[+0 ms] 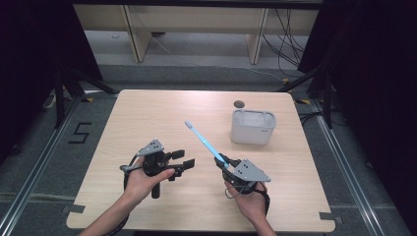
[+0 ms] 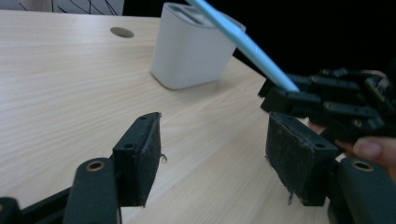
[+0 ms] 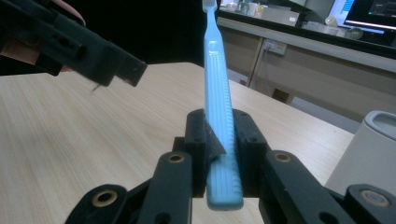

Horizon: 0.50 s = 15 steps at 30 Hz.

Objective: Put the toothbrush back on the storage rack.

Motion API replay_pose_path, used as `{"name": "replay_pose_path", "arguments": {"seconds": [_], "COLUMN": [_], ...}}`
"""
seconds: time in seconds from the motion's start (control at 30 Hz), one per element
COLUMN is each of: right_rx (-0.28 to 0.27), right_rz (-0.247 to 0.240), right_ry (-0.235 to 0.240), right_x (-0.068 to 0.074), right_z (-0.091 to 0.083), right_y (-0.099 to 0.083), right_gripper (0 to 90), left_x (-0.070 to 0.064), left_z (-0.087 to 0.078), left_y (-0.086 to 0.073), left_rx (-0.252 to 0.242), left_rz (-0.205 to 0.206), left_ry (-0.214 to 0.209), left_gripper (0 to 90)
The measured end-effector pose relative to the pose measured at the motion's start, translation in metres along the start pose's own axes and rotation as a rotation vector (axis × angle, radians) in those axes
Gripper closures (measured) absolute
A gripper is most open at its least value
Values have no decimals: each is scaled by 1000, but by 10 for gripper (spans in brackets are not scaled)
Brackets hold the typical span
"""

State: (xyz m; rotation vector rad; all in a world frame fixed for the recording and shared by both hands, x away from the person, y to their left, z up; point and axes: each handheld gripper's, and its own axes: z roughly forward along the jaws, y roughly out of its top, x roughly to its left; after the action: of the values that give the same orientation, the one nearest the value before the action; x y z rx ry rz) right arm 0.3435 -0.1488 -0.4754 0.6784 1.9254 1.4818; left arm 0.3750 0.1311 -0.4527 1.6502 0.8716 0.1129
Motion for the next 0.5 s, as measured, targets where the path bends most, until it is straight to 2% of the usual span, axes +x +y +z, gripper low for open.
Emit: {"name": "replay_pose_path", "arguments": {"seconds": [0.17, 0.2, 0.3, 0.5], "right_rx": [-5, -5, -7, -16], "right_rz": [2, 0, 1, -3], "right_ry": [-1, 11, 9, 11], "right_x": [2, 2, 3, 4], "right_z": [1, 1, 1, 3], "right_y": [1, 2, 3, 4], "right_gripper": [790, 790, 790, 790], "left_x": [-2, -2, -1, 0], "left_z": [5, 6, 10, 16], "left_y": [4, 5, 7, 13], "left_rx": [-37, -44, -68, -70], "left_rz": [-18, -28, -48, -71], "left_ry": [-19, -23, -41, -41], "left_gripper": [380, 385, 391, 403]}}
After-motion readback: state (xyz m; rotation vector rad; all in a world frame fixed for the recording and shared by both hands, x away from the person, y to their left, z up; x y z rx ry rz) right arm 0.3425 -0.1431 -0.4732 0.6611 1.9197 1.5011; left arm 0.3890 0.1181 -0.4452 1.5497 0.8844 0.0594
